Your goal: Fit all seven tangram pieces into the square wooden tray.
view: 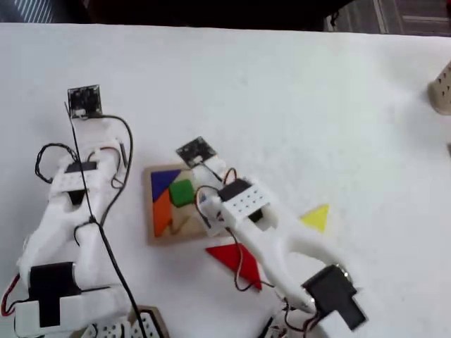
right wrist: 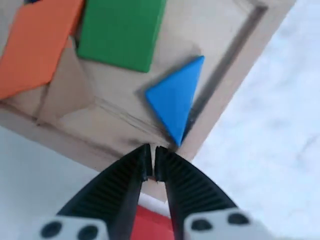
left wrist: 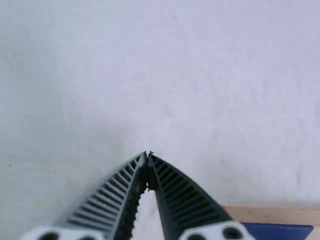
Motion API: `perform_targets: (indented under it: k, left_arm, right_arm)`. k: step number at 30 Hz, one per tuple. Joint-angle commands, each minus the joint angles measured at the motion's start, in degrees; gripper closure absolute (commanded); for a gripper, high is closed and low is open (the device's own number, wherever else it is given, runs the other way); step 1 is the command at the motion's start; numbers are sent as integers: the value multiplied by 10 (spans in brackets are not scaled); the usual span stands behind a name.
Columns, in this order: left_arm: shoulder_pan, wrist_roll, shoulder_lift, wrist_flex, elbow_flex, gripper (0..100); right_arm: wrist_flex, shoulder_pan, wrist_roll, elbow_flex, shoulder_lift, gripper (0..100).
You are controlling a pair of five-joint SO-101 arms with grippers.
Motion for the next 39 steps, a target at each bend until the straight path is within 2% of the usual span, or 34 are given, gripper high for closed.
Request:
perform_targets:
  k: [1, 8, 22, 29, 33, 39]
  left_arm:
    - [2, 7, -1, 3, -28, 977]
    - [2, 7, -1, 3, -28, 977]
    - [2, 7, -1, 3, -28, 977]
    - [2, 7, -1, 3, -28, 977]
    - [2, 7, -1, 3, -28, 977]
    - [2, 7, -1, 3, -28, 977]
  right_arm:
    - [-7, 26, -4, -68, 47, 981]
    - [44, 42, -4, -200, 127, 981]
    - [46, 66, -3, -258, 132, 981]
    - [154, 46, -3, -237, 96, 981]
    - [114, 25, -8, -197, 111, 981]
    - [65, 41, -8, -228, 167, 981]
